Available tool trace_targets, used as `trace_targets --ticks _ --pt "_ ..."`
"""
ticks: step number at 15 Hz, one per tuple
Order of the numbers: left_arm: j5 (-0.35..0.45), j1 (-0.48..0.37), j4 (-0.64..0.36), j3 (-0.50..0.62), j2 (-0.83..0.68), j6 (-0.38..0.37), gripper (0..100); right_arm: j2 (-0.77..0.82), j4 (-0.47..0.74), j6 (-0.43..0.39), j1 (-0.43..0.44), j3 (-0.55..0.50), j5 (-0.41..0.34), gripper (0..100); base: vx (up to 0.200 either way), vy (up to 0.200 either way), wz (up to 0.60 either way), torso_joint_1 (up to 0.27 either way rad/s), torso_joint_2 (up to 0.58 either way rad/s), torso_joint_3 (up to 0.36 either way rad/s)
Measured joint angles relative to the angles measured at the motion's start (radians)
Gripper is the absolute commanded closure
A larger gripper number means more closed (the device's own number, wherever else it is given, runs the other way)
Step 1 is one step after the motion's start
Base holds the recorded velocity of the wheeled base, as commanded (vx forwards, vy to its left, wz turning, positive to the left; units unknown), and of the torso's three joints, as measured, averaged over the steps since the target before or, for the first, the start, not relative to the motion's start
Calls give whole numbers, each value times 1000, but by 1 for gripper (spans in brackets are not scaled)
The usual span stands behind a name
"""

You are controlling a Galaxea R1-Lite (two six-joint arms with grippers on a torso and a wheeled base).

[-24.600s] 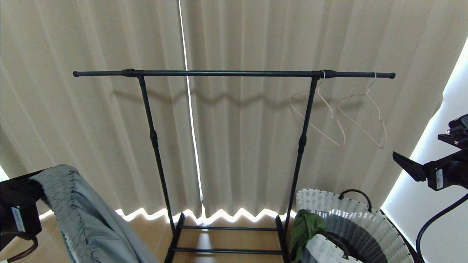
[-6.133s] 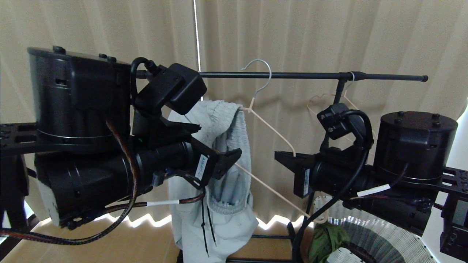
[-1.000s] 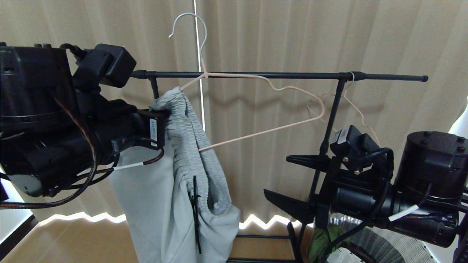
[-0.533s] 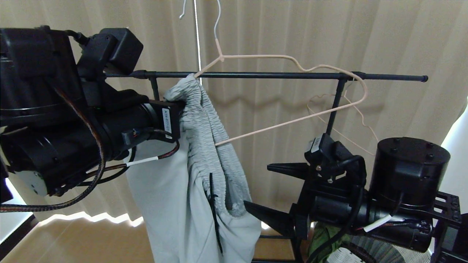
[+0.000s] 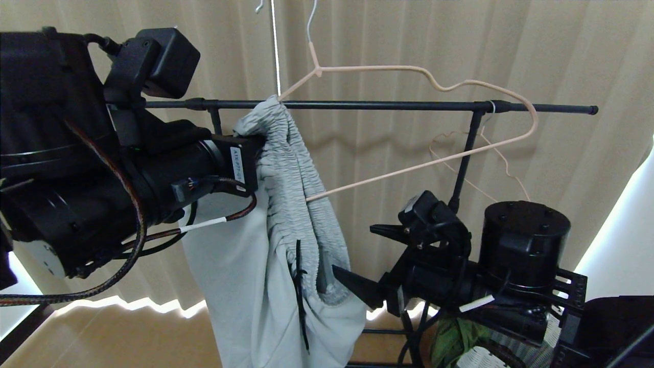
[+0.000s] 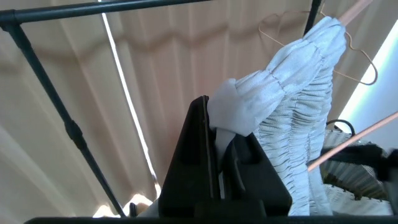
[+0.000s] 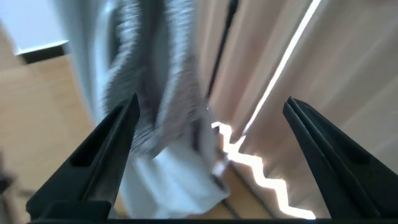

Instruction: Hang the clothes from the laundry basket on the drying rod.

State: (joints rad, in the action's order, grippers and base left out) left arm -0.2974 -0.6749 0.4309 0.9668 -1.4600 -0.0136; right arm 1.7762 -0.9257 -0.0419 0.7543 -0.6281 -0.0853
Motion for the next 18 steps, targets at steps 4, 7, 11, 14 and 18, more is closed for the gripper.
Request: trace_targets --ticks 4,7,11,14,18 --pt "1 0 0 1 2 -1 100 36 -7 -2 -1 15 8 100 0 0 0 0 0 0" --pt "3 0 16 3 1 -3 100 37 -9 -2 -1 28 7 100 0 0 0 0 0 0" --pt "4 10 31 -6 0 -49 100 31 -5 -3 -44 37 10 100 0 0 0 0 0 0" --pt "3 50 33 -31 1 -160 100 3 1 -6 -108 47 10 100 0 0 0 0 0 0" --pt "2 94 37 -84 3 -262 100 -34 0 -7 -230 44 8 100 0 0 0 0 0 0"
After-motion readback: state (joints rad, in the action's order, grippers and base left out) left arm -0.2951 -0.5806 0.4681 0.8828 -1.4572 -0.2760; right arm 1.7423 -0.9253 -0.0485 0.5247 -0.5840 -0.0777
